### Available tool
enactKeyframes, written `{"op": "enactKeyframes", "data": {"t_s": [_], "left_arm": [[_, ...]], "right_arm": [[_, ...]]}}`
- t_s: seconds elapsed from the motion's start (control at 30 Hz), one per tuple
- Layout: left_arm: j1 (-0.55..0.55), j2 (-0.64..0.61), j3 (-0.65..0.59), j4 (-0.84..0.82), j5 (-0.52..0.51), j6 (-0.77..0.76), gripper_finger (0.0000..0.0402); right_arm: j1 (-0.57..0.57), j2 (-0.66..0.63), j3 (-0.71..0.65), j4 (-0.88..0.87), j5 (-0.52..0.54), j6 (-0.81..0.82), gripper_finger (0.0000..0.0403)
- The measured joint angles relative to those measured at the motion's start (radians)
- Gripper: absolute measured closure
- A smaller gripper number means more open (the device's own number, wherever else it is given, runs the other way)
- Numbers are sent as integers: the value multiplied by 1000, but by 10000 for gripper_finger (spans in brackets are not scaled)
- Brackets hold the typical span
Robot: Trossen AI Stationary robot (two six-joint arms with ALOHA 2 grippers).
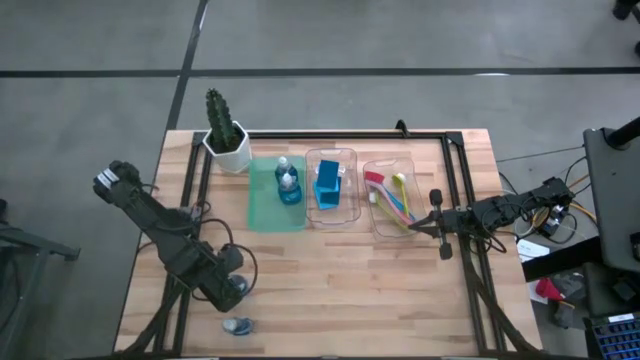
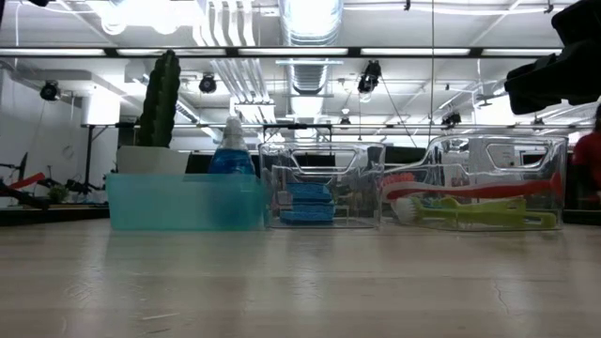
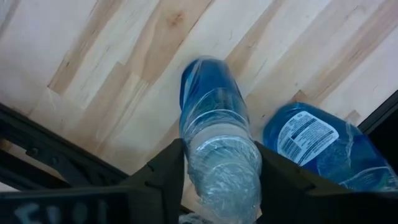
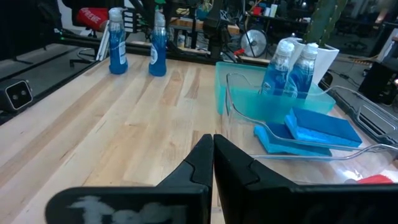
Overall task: Pick & Place Kitchen Sink Supplies
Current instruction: Put the blue liquid soap into the green bin
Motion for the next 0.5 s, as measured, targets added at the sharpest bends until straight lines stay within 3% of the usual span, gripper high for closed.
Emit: {"op": "enactKeyframes", "data": {"t_s": [0.17,0.5], "left_arm": [[0,0,6,2,0,2,264],[3,-2,8,2,-29,25,261]], "right_arm": [[0,0,0,0,0,1,394],[0,0,0,0,0,1,394]]}}
